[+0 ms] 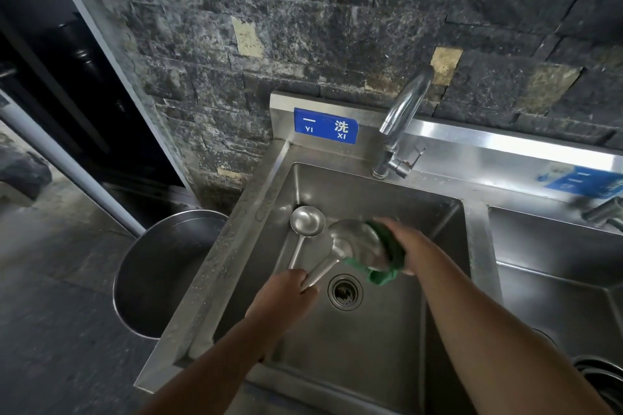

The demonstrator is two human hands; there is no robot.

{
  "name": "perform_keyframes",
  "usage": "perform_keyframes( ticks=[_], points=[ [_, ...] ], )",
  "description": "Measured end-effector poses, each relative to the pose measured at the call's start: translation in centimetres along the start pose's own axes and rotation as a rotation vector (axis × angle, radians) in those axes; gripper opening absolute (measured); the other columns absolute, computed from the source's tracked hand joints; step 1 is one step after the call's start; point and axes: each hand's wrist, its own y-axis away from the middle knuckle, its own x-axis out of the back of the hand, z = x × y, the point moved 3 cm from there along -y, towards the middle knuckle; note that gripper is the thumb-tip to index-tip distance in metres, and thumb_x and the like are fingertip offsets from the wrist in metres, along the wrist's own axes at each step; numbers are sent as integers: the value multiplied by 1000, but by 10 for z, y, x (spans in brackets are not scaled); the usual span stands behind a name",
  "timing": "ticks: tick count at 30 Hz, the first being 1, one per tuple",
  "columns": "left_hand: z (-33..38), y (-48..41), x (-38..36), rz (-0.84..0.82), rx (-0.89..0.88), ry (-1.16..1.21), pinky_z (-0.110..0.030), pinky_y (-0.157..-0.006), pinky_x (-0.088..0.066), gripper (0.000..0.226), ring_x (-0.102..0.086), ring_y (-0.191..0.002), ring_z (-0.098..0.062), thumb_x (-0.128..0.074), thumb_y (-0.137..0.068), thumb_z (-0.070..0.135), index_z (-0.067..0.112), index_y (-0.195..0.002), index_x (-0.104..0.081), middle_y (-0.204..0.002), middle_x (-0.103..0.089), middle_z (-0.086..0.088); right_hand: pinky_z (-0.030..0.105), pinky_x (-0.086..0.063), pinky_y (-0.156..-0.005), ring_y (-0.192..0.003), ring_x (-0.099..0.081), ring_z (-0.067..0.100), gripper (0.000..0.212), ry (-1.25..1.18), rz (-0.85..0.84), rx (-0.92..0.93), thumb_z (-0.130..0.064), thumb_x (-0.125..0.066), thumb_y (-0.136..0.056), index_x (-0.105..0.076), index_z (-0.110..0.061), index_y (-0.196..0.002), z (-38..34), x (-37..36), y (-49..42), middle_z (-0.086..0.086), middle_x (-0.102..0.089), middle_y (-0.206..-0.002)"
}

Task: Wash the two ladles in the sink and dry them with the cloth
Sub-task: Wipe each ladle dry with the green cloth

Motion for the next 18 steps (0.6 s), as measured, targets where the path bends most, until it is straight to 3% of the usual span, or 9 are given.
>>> perform_keyframes(
  ticks=[3,5,9,11,14,16,18],
  points=[
    [6,-12,1,-97,95,252,-21,-42,-28,41,-40,-41,-10,-53,-94,37,16,-60,-45,-52,-44,3,48,-54,-88,-98,-68,33,48,-421,-51,-105,-46,-64,-84,-68,-6,-110,43,9,-2,18,-73,-101],
    [9,-16,-5,-278,280,559,-17,-42,-26,44,-31,-34,-12,-50,-95,45,18,-61,-43,-46,-38,3,48,-51,-91,-101,-65,33,49,-553,-171,-90,-45,-60,-82,-69,-6,-110,63,-6,9,17,-72,-105],
    [19,-19,-19,-606,415,890,-14,-39,-25,48,-25,-32,-8,-40,-96,58,22,-65,-44,-46,-30,6,41,-60,-73,-82,-72,33,58,-664,-370,-41,-52,-50,-90,-76,0,-94,75,-48,38,22,-73,-92],
    [22,-26,-24,-743,433,1050,-11,-34,-25,50,-25,-27,-6,-33,-97,59,20,-67,-44,-42,-30,8,40,-58,-72,-73,-68,34,63,-649,-413,8,-57,-49,-87,-71,2,-98,81,-57,41,23,-67,-77],
    [26,-29,-28,-946,470,1290,-10,-29,-24,51,-29,-24,-3,-33,-92,58,18,-65,-49,-38,-35,8,47,-58,-72,-62,-65,33,45,-616,-372,61,-44,-59,-86,-69,-2,-99,82,-61,43,20,-63,-65],
    [30,-27,-32,-992,448,1312,-11,-30,-24,54,-29,-24,-2,-32,-91,59,18,-63,-51,-38,-37,9,44,-58,-54,-48,-61,28,26,-568,-257,129,-26,-68,-83,-65,-3,-94,76,-62,43,18,-62,-59],
    [35,-24,-36,-927,403,1255,-11,-31,-24,52,-27,-27,-1,-31,-95,58,19,-66,-48,-41,-36,9,32,-51,-40,-36,-54,23,25,-505,-116,196,-17,-70,-82,-58,1,-96,70,-57,35,17,-61,-56]
  ],
)
